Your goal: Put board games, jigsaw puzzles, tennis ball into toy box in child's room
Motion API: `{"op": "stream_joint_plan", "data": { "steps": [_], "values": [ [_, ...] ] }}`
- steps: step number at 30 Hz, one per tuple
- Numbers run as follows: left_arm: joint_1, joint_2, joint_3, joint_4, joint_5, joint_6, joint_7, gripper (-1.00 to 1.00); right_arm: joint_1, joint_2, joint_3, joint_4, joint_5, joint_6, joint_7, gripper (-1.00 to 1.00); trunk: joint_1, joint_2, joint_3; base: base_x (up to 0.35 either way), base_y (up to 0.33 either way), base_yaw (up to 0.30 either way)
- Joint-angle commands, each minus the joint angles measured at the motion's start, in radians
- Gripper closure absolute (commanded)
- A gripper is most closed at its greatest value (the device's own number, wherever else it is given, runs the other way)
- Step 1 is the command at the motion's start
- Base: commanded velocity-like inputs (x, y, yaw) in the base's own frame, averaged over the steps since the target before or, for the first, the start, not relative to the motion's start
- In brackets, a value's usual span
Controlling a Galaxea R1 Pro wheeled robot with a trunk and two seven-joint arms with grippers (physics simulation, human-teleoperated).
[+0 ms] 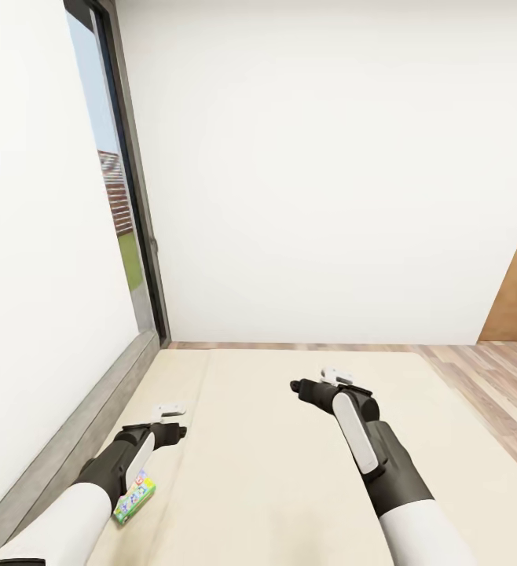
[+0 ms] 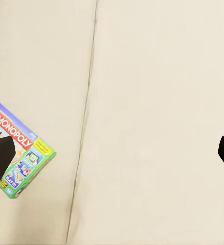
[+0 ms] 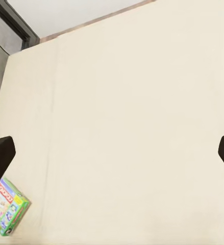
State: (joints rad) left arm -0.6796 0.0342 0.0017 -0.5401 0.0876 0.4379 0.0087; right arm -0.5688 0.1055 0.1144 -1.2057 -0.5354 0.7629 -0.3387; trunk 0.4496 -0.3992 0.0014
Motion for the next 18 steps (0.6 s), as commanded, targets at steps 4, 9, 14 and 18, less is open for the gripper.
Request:
{"op": "stream_joint_plan", "data": {
  "steps": [4, 9, 14, 18],
  "values": [
    [0.0, 0.001, 0.001, -0.001, 0.009, 0.007, -0.001, -1.0, 0.0, 0.0, 0.001, -0.005, -0.018, 0.015, -0.008, -1.0, 0.0, -0.001, 0.0, 0.0, 0.0, 0.0],
    [0.0, 0.007, 0.001, -0.001, 0.009, 0.009, -0.006, -1.0, 0.0, -0.001, 0.002, -0.007, -0.052, 0.019, -0.006, -1.0, 0.0, -0.001, 0.0, 0.0, 0.0, 0.0],
    [0.0, 0.032, 0.002, -0.001, 0.012, 0.018, -0.009, -1.0, 0.0, -0.001, 0.003, -0.008, -0.073, 0.02, -0.005, -1.0, 0.0, -0.001, 0.0, 0.0, 0.0, 0.0],
    [0.0, 0.057, 0.003, -0.001, 0.014, 0.026, -0.011, -1.0, 0.0, -0.002, 0.002, -0.008, -0.077, 0.021, -0.005, -1.0, 0.0, -0.001, 0.0, 0.0, 0.0, 0.0]
  ]
}}
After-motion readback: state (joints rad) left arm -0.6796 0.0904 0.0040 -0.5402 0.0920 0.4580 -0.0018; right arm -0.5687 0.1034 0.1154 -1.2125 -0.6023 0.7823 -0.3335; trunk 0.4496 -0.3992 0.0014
